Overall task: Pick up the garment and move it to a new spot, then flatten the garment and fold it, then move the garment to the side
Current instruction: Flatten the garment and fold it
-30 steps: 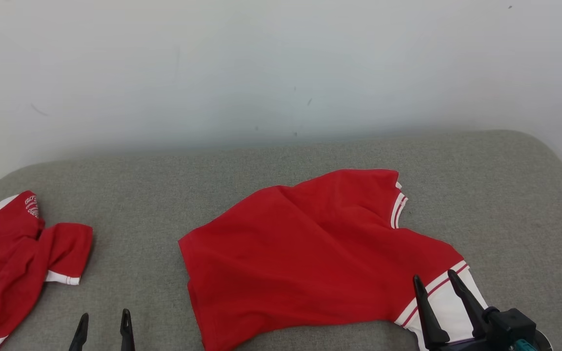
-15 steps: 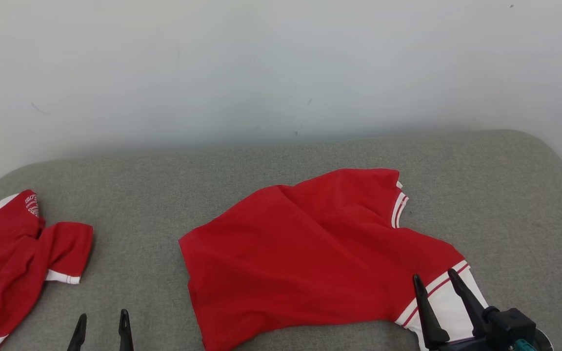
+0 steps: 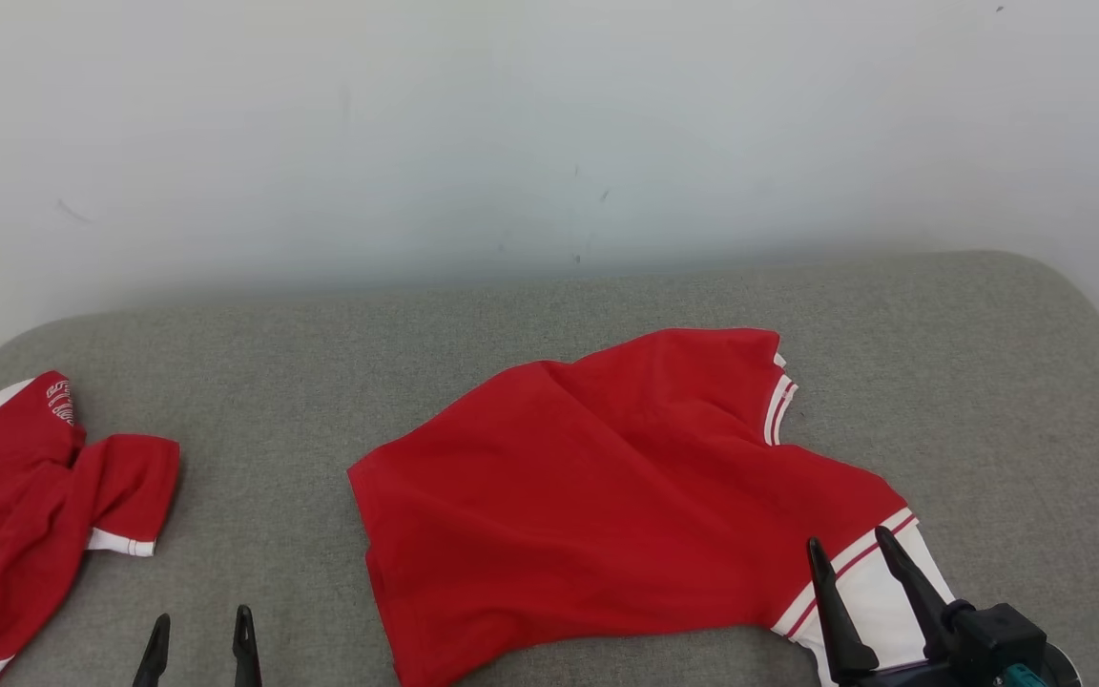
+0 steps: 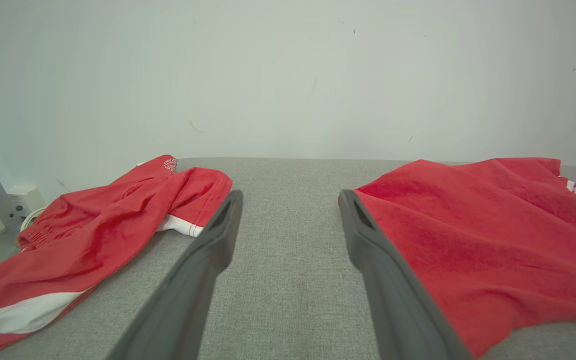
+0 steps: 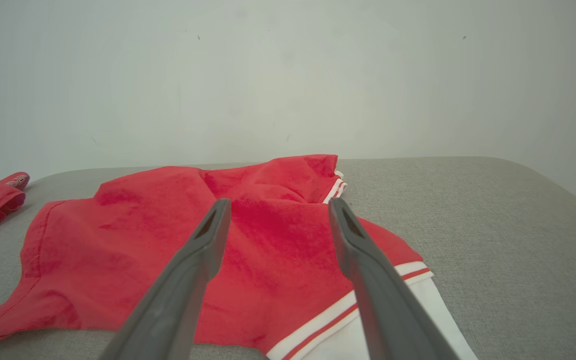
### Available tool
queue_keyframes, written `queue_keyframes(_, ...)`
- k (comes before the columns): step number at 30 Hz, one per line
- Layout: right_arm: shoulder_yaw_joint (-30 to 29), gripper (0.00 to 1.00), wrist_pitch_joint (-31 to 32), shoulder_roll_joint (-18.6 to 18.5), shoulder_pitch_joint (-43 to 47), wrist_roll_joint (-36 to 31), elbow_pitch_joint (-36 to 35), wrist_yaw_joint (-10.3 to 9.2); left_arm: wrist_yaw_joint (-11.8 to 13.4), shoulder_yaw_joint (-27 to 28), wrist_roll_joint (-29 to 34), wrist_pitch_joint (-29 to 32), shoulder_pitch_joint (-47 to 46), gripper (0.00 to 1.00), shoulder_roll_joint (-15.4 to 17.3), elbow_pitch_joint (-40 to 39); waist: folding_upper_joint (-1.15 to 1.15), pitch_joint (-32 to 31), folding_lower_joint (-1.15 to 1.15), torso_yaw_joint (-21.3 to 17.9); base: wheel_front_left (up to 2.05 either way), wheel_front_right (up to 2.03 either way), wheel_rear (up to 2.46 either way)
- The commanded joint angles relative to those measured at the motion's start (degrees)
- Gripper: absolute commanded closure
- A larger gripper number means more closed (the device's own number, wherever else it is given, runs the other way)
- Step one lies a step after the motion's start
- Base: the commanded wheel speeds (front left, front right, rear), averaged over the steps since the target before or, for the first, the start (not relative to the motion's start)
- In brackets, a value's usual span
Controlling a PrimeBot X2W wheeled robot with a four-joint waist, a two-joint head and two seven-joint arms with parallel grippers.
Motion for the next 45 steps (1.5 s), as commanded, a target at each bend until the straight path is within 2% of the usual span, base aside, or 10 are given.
queue_keyframes(1, 0.1, 0.00, -0.2, 0.0, 0.5, -0.3, 0.1, -0.04, 0.2, -0.1, 0.1, -0.2, 1.0, 0.00, 0.1, -0.2, 0.00, 0.0, 0.00, 0.0, 0.00, 0.00, 0.00)
queue_keyframes(8, 0.1, 0.00, -0.2, -0.1, 0.3, -0.3, 0.1, -0.04, 0.0, 0.0, -0.1, -0.2, 0.4, 0.00, 0.0, 0.4, 0.00, 0.1, 0.00, 0.0, 0.00, 0.00, 0.00)
queue_keyframes(14, -0.7, 0.00, -0.2, -0.4, 0.0, -0.4, 0.8, -0.04, -1.4, -0.5, -2.0, -0.2, 0.0, 0.00, 0.0, 0.4, 0.00, 0.1, 0.00, -0.1, 0.00, 0.00, 0.00)
queue_keyframes(27, -7.6, 0.00, 0.7, -2.0, 0.7, -1.7, 4.0, -0.04, -5.2, -8.2, -4.7, -0.2, -0.7, 0.00, 0.0, 5.1, 0.00, 0.7, 0.00, -0.3, 0.00, 0.00, 0.00)
queue_keyframes(31, -9.2, 0.00, 1.7, -2.3, 0.3, -2.0, 6.1, -0.04, -5.6, -10.5, -7.1, -0.2, -1.5, 0.00, 0.0, 7.7, 0.00, 1.5, 0.00, -0.7, 0.00, 0.00, 0.00)
queue_keyframes(45, -10.3, 0.00, 4.3, -2.9, -3.9, -3.1, 17.3, -0.04, -6.1, -15.9, -9.6, -0.2, -5.0, 0.00, 0.0, 16.7, 0.00, 4.2, 0.00, -3.2, 0.00, 0.00, 0.00)
